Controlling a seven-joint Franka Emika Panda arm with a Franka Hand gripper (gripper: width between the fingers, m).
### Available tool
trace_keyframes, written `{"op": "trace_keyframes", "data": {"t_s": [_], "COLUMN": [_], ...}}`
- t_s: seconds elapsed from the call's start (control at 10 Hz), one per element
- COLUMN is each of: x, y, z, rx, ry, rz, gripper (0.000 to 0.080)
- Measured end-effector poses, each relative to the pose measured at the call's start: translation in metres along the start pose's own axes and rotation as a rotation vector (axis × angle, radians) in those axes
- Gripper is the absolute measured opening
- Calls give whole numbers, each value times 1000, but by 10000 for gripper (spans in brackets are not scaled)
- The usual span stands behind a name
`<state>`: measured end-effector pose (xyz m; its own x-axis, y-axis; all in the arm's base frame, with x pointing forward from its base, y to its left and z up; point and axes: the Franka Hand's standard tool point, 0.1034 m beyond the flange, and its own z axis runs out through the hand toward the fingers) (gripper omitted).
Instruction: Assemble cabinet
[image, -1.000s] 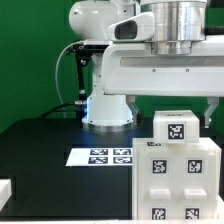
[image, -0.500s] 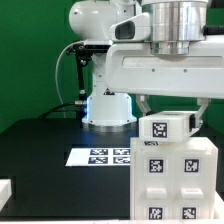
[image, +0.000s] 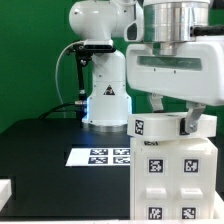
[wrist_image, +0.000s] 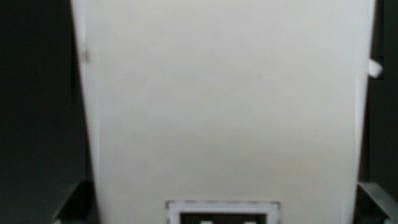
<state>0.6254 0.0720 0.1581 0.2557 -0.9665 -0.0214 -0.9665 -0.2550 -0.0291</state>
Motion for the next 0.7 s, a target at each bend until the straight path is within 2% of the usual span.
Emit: {"op": "trace_keyframes", "data": {"t_s": [0.2,0.3,0.4,0.6,0.7], "x": [0,-1,0,0,-1], "y": [-9,-9,-11,-11,-11], "z": [0,0,-1,-1,0], "rx": [85,85,99,96,95], "ry": [-76,-78,-91,-92,-92], "rz": [347,394,499,534,533], "gripper": [554,554,554,554,648]}}
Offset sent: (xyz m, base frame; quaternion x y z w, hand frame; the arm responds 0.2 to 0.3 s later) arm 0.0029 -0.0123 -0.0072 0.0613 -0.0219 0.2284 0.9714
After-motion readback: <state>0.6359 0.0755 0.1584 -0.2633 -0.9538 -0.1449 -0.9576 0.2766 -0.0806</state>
